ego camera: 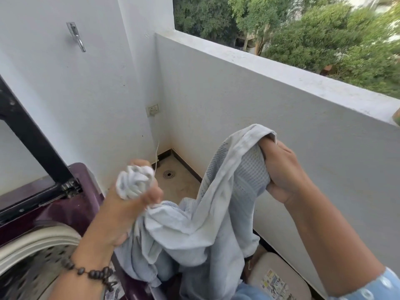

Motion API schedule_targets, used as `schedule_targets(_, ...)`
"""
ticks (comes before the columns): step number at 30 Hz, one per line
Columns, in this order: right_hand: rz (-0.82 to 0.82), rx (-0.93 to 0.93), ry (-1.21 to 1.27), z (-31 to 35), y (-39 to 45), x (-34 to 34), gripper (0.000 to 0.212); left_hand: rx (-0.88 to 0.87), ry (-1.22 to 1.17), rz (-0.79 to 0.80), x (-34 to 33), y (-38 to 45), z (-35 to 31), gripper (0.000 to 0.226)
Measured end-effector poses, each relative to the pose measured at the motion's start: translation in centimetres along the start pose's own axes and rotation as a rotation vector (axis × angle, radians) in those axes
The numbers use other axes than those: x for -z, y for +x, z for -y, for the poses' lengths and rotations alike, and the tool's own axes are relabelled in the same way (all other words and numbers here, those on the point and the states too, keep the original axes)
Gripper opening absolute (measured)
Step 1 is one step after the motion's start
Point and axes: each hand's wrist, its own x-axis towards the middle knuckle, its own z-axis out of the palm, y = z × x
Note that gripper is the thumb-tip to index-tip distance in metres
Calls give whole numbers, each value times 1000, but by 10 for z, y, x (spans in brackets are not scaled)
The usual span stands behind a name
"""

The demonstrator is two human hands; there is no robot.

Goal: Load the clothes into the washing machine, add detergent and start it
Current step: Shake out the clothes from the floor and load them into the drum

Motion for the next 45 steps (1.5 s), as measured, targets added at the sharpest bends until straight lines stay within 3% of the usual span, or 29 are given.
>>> schedule_targets(3,-110,38,118,5,4,1,26,97,802,69,-7,-7,12,72)
schedule_targets(6,-223,81,285,10,10,7,23,195,1034,223,-2,-11,31,52)
schedule_targets(8,-253,114,320,8,14,13,26,192,1097,227,4,-11,44,31)
schedule_targets(10,-247,142,321,3,18,17,30,163,908,133,8,-11,47,19)
schedule_targets(12,-207,154,280,-4,19,16,29,104,538,44,5,-9,41,18)
schedule_targets(16,-35,222,-64,-30,5,-8,18,6,34,-74,-13,-1,23,29)
schedule_targets(20,286,340,-375,-55,-15,-46,24,-60,37,60,-36,10,20,84)
schedule_targets(23,339,344,-489,-59,-18,-51,22,-60,80,15,-44,10,29,107)
schedule_targets(26,441,263,-539,-52,-18,-43,22,-64,108,0,-45,7,34,117)
schedule_targets(28,514,235,-569,-49,-18,-38,22,-72,223,4,-43,5,33,103)
schedule_targets(31,531,227,-558,-45,-14,-31,16,-154,512,-50,-42,3,23,47)
schedule_targets(33,503,275,-549,-41,-10,-27,14,-184,550,-107,-37,2,16,30)
schedule_targets(37,526,174,-718,-42,-1,-12,27,-267,480,-263,-36,1,-8,16)
schedule_targets(40,562,31,-919,-60,5,-2,32,-345,430,-381,-34,3,-31,23)
schedule_targets(45,717,-114,-1521,-130,9,6,33,-521,432,-483,-38,-1,-64,17)
